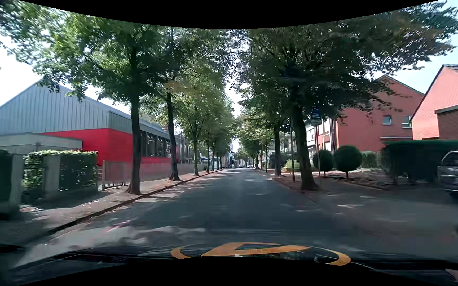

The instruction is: Follow the waypoints while adhering to traffic rules and regulations

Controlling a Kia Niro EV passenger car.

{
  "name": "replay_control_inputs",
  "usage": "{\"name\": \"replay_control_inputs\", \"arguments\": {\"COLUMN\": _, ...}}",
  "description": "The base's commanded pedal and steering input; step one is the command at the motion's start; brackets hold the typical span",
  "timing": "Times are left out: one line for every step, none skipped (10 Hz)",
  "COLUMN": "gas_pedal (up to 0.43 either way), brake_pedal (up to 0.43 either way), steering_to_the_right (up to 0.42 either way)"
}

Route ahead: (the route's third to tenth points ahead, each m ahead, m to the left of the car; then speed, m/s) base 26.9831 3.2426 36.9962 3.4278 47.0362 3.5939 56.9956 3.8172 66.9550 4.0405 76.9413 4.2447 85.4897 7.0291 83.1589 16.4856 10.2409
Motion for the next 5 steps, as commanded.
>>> {"name": "replay_control_inputs", "arguments": {"gas_pedal": 0.047, "brake_pedal": 0.0, "steering_to_the_right": 0.001}}
{"name": "replay_control_inputs", "arguments": {"gas_pedal": 0.047, "brake_pedal": 0.0, "steering_to_the_right": -0.001}}
{"name": "replay_control_inputs", "arguments": {"gas_pedal": 0.047, "brake_pedal": 0.0, "steering_to_the_right": -0.003}}
{"name": "replay_control_inputs", "arguments": {"gas_pedal": 0.047, "brake_pedal": 0.0, "steering_to_the_right": -0.004}}
{"name": "replay_control_inputs", "arguments": {"gas_pedal": 0.047, "brake_pedal": 0.0, "steering_to_the_right": -0.004}}
